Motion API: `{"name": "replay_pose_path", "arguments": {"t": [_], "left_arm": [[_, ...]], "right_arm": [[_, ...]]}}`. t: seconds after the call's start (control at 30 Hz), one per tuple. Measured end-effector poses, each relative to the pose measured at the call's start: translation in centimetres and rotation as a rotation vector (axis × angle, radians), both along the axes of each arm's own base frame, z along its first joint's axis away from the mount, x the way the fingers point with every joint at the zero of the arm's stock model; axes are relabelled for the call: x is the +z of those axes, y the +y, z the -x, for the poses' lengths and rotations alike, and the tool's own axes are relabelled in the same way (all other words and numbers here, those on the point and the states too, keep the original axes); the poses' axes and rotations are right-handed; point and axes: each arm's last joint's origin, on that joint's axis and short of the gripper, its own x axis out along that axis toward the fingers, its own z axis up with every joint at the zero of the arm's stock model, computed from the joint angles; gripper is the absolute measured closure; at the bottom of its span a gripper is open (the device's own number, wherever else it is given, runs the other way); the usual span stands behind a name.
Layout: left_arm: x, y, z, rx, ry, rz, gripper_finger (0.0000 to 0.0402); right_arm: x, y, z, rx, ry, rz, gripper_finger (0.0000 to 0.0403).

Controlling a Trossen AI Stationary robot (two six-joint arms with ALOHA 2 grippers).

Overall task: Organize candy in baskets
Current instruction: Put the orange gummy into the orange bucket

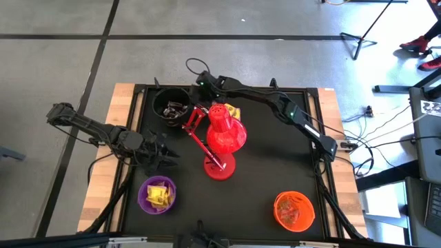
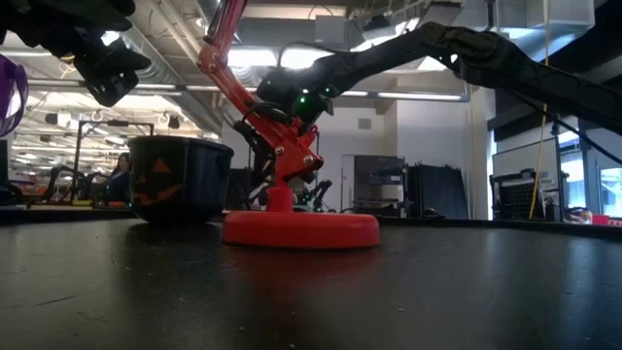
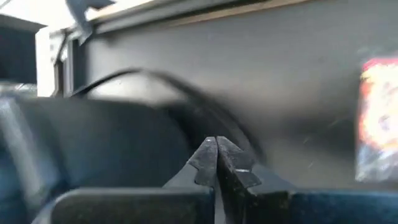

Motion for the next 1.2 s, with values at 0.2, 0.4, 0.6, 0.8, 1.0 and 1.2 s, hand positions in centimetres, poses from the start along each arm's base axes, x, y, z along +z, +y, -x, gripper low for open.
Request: {"name": "replay_pose_path", "arguments": {"t": [0.2, 0.4, 0.6, 0.8, 1.0, 1.2], "left_arm": [[0.0, 0.0, 0.0, 0.0, -0.001, 0.0, 0.0227], [0.0, 0.0, 0.0, 0.001, -0.003, -0.008, 0.0227], [0.0, 0.0, 0.0, -0.001, -0.004, -0.014, 0.0227], [0.0, 0.0, 0.0, -0.001, -0.007, -0.028, 0.0227], [0.0, 0.0, 0.0, 0.004, -0.006, -0.017, 0.0227], [0.0, 0.0, 0.0, 0.012, -0.005, -0.013, 0.0227]], "right_arm": [[-0.5, 1.6, 0.2, 0.029, 0.078, -0.07, 0.0394], [-1.1, 3.4, 0.8, 0.03, 0.215, -0.108, 0.0394], [-0.7, 4.0, 1.4, 0.058, 0.277, -0.105, 0.0394], [4.2, 3.0, 1.8, 0.033, 0.143, 0.067, 0.0394], [4.5, -1.7, 2.9, 0.014, 0.079, 0.154, 0.0394], [1.1, -4.7, 4.9, 0.018, 0.225, 0.052, 0.0394]]}}
